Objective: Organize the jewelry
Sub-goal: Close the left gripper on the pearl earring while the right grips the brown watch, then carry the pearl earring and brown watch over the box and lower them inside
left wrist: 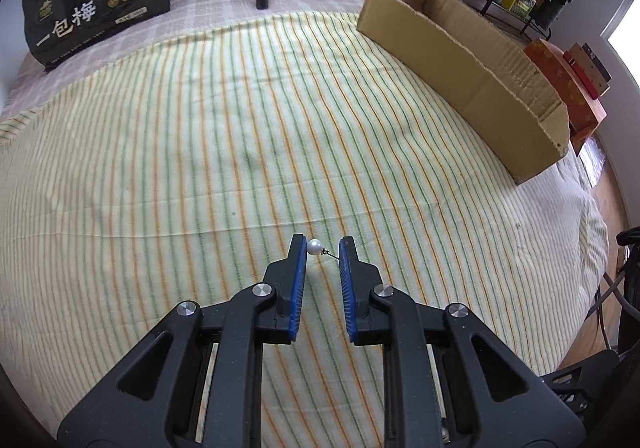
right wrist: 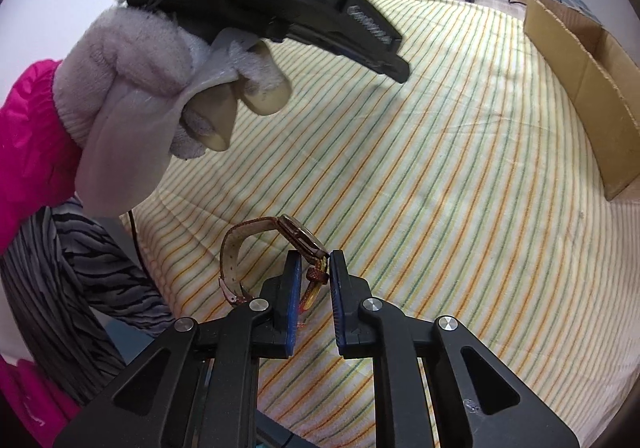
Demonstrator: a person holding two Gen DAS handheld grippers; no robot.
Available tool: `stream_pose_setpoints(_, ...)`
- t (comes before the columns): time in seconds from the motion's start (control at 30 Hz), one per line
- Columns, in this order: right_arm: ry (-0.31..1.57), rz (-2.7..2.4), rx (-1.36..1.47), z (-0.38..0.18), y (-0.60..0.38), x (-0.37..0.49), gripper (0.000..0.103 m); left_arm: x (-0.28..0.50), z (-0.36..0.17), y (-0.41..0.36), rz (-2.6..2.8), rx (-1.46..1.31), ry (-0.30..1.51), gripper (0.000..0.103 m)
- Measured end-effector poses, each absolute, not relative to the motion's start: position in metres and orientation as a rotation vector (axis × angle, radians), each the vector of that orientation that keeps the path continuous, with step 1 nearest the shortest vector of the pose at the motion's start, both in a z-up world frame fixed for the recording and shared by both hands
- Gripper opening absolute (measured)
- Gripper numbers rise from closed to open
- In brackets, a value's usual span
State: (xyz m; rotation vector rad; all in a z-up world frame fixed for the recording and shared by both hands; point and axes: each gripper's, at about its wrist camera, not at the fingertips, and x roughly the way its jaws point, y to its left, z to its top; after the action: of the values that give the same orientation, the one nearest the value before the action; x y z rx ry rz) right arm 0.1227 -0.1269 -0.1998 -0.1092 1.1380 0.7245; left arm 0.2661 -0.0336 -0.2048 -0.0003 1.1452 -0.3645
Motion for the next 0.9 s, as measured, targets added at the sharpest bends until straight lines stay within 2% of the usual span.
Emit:
stream_pose_setpoints(0.37,1.073,0.674,-0.068,-0.181,-0.151,0.132,0.012,0.270,-0.178,-0.021,-0.352,-0.067,1.082,0.015)
stream_pose_setpoints(0.9,0.979,0.529,0.015,-0.142,-0.211,0.163,0.012,0.274,-0.147,-0.047,-0.405,-0.070,1.005,0.015)
